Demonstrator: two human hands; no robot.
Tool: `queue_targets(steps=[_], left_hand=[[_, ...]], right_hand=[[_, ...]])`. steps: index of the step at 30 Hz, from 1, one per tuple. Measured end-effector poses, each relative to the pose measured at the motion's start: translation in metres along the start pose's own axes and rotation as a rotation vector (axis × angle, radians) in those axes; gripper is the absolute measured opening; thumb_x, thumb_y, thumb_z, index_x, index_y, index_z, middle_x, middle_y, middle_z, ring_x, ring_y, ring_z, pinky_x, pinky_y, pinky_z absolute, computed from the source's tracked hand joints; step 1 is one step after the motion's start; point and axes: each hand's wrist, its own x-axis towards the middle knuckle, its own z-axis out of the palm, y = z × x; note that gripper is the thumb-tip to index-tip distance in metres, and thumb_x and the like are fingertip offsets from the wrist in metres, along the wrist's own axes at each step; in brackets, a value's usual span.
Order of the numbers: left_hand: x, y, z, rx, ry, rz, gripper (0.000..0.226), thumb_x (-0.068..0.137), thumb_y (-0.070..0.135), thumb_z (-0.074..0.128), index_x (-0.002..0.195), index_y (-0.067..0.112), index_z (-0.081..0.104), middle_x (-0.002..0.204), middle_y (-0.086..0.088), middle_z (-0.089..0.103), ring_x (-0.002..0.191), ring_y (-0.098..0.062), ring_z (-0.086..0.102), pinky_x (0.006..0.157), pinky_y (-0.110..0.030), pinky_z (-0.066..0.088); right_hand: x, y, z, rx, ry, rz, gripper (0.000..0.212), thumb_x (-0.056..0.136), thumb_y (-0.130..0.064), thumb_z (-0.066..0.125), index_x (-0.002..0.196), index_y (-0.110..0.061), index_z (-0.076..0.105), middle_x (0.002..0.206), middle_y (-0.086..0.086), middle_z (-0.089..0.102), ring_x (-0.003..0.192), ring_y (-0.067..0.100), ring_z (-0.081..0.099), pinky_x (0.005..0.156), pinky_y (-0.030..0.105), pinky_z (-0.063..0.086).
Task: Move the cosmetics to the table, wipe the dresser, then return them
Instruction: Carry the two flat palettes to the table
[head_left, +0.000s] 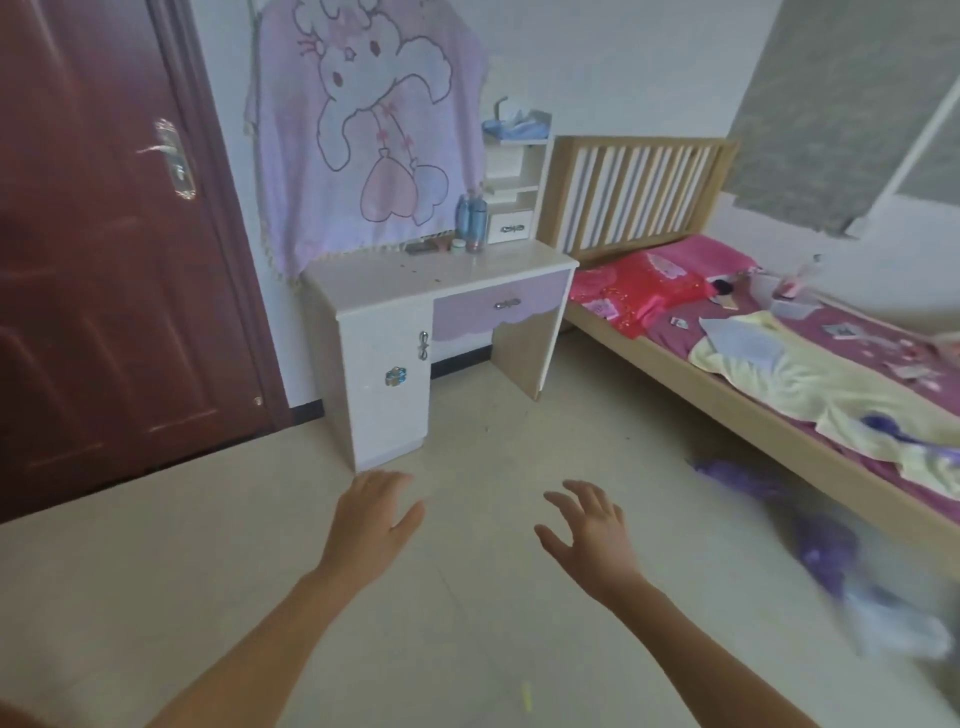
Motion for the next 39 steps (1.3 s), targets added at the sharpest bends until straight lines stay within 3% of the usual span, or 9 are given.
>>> queue_targets(steps=[2,5,9,13,20,29,34,39], left_hand=[[0.014,0.022,0.012,-0.019,-0.024,0.031,0.048,0.080,0.048,0.035,0.097,0.012,0.061,0.094,-0.003,0.066,0.090,-0.032,0.059,0.070,-0.038,0.048],[0.044,0.032,0.026,-0.008,0.004,0.069,0.033,0.079,0.046,0.038,0.097,0.022,0.053,0.091,0.000,0.067,0.086,-0.031,0.061,0.066,-0.037,0.048],[0.094,0.026,0.039,-0.031,0.012,0.048,0.059,0.077,0.052,0.033,0.102,0.007,0.061,0.099,-0.006,0.066,0.101,-0.033,0.057,0.077,-0.042,0.047],[0.149,0.009,0.043,-0.051,0.101,0.025,0.057,0.078,0.050,0.034,0.097,0.005,0.063,0.091,-0.006,0.066,0.095,-0.034,0.058,0.073,-0.040,0.048],[0.240,-0.032,0.043,-0.119,0.139,-0.070,0.072,0.074,0.058,0.028,0.109,0.006,0.062,0.107,-0.008,0.064,0.111,-0.033,0.051,0.087,-0.044,0.045],[0.333,-0.049,0.103,-0.085,0.101,-0.093,0.068,0.075,0.056,0.028,0.106,0.008,0.064,0.104,-0.006,0.065,0.104,-0.032,0.054,0.078,-0.036,0.042],[0.423,-0.036,0.118,-0.109,0.168,-0.156,0.078,0.069,0.063,0.021,0.113,0.011,0.060,0.109,-0.005,0.061,0.113,-0.025,0.048,0.088,-0.036,0.037],[0.497,-0.028,0.138,-0.098,0.201,-0.241,0.075,0.071,0.067,0.020,0.119,0.021,0.055,0.121,0.001,0.056,0.121,-0.019,0.041,0.092,-0.042,0.045]], right_hand=[[-0.002,0.025,0.003,-0.010,0.030,0.023,0.041,0.068,-0.053,0.047,0.087,-0.027,0.070,0.092,-0.001,0.070,0.086,0.019,0.068,0.063,0.030,0.055],[0.012,0.048,0.007,0.008,0.071,0.060,0.040,0.068,-0.053,0.048,0.088,-0.026,0.070,0.092,0.000,0.069,0.086,0.019,0.068,0.064,0.031,0.055],[0.049,0.063,0.018,0.009,0.119,0.055,0.045,0.071,-0.053,0.039,0.089,-0.026,0.070,0.092,0.000,0.069,0.086,0.020,0.068,0.064,0.031,0.055],[0.107,0.071,0.031,0.020,0.128,0.016,0.044,0.072,-0.052,0.039,0.092,-0.024,0.068,0.093,0.002,0.069,0.087,0.022,0.068,0.065,0.034,0.055],[0.212,0.091,0.055,0.011,0.107,0.009,0.042,0.073,-0.053,0.039,0.094,-0.027,0.065,0.094,-0.001,0.068,0.087,0.018,0.067,0.064,0.032,0.054],[0.301,0.142,0.116,-0.015,0.080,-0.049,0.044,0.073,-0.056,0.037,0.093,-0.030,0.067,0.094,-0.004,0.068,0.087,0.015,0.068,0.064,0.029,0.055],[0.396,0.189,0.134,0.057,0.107,-0.113,0.043,0.072,-0.055,0.039,0.093,-0.029,0.066,0.093,-0.003,0.068,0.083,0.015,0.068,0.063,0.029,0.054],[0.477,0.227,0.154,0.116,0.131,-0.247,0.038,0.070,-0.056,0.037,0.100,-0.034,0.048,0.092,-0.008,0.067,0.082,0.010,0.067,0.063,0.024,0.054]])
